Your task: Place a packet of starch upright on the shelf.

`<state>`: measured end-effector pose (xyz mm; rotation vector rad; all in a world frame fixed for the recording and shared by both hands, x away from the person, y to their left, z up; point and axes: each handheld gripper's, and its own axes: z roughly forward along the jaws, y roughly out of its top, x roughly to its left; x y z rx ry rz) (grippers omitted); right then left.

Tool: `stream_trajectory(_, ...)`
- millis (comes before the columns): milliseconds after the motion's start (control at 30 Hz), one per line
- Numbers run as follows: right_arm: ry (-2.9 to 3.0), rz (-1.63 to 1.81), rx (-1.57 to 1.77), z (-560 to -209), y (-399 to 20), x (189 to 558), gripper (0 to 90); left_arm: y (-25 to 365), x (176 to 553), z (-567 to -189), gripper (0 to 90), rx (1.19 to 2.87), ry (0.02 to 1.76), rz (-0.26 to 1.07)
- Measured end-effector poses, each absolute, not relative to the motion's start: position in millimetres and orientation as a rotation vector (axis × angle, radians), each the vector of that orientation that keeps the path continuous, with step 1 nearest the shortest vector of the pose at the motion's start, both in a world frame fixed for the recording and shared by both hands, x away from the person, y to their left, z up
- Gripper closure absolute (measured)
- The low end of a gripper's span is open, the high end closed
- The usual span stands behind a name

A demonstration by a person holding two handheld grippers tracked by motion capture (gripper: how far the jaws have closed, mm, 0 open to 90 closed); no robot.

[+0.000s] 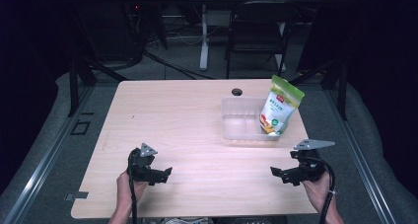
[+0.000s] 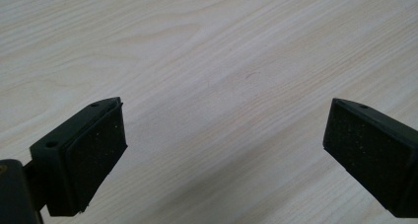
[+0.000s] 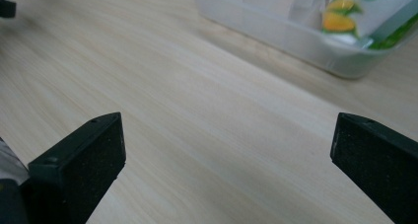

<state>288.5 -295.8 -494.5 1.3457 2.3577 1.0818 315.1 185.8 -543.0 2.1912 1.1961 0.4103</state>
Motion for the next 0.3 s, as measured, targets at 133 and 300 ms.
stream_trajectory(133, 2.421, 1.087, 1.411, -518.9, -299.4, 292.9, 3.2, 184.1, 315.2, -541.4, 2.5, 2.193, 1.183, 0.42)
stream_trajectory(300, 2.47, 1.045, 1.431, -532.0, -302.7, 298.0, 3.5, 184.8, 315.7, -541.6, 2.4, 2.189, 1.189, 0.418)
